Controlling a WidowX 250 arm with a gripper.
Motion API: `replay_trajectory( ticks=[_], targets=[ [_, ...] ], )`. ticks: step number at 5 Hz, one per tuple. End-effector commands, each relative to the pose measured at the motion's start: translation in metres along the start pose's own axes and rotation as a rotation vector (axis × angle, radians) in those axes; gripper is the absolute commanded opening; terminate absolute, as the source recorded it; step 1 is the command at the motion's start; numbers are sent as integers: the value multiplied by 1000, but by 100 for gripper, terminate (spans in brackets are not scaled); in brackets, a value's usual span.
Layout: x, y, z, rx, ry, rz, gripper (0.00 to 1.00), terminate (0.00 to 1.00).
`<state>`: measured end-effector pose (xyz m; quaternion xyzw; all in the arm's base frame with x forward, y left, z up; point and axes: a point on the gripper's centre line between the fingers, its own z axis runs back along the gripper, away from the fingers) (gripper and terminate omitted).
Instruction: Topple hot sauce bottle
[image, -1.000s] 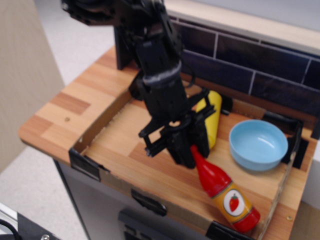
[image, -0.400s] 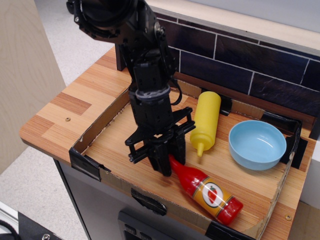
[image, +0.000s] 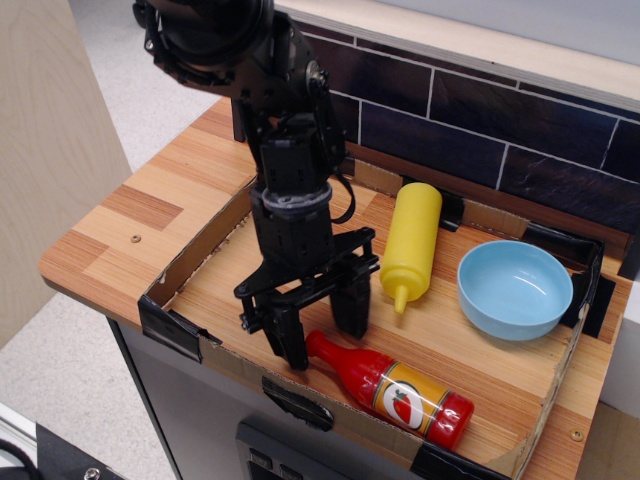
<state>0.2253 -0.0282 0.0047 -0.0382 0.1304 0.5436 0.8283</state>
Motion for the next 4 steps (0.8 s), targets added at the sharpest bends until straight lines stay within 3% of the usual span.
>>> replay_trajectory(
  ticks=[1, 2, 3, 4],
  targets=[
    [-13, -7, 49, -98, -173, -82, 100, 0],
    [-19, -8, 65, -114, -189, -144, 100, 0],
    [-19, -8, 65, -114, -189, -144, 100, 0],
    [-19, -8, 65, -114, -189, -144, 100, 100]
  ],
)
